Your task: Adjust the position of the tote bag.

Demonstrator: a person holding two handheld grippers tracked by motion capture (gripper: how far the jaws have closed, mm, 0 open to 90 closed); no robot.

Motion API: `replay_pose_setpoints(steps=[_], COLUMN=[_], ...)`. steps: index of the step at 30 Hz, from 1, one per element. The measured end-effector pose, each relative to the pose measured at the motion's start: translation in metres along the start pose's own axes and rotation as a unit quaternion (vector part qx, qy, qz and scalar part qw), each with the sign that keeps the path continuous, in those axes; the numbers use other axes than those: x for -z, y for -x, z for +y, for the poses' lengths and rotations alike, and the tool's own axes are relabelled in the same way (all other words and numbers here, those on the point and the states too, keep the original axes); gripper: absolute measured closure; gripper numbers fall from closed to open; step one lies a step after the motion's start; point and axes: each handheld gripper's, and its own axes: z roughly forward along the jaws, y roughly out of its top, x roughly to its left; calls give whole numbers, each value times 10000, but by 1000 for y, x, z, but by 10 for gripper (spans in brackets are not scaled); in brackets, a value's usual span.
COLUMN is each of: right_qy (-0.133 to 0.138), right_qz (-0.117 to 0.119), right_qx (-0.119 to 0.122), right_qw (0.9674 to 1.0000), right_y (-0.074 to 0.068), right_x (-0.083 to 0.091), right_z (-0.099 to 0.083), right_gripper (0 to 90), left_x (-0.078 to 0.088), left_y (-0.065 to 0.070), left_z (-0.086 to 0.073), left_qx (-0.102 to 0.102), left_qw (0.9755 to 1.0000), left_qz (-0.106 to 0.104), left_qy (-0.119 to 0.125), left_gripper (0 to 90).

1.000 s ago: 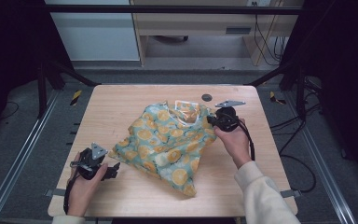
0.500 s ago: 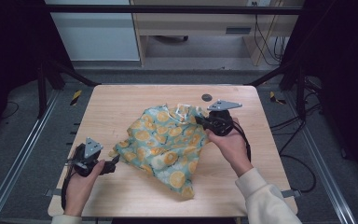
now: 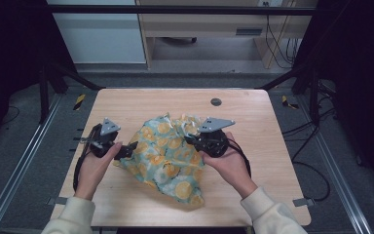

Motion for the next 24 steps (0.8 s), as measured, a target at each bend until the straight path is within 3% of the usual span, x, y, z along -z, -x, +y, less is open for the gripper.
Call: replay_pose_setpoints(steps=[3, 7, 9, 12, 15, 19, 24], right_qy=[-45, -70, -90, -100, -115, -140, -139], right_qz=[57, 82, 101, 137, 148, 139, 109], right_qx=[67, 42, 48, 50, 63, 27, 10], right_qw=[10000, 9999, 9999, 9998, 9998, 9998, 9998], right_y=[-2, -1, -1, -2, -2, 0, 3], right_x=[-3, -4, -6, -8, -9, -10, -10], right_z=[-2, -4, -5, -6, -8, -10, -11], right_gripper=[900, 900, 900, 900, 900, 900, 900], left_x=[-24, -40, -54, -62, -74, -77, -81], left_y=[-2, -4, -5, -5, -1, 0, 1], left_z=[19, 28, 32, 32, 27, 22, 11], left_qx=[60, 179, 206, 346, 416, 430, 469], left_qw=[9997, 9988, 9973, 9962, 9928, 9931, 9900], left_qz=[-30, -45, -91, -139, -308, -246, -328], left_qy=[-248, -446, -695, -790, -1079, -1065, -1287], left_gripper=[86, 78, 74, 73, 57, 57, 42])
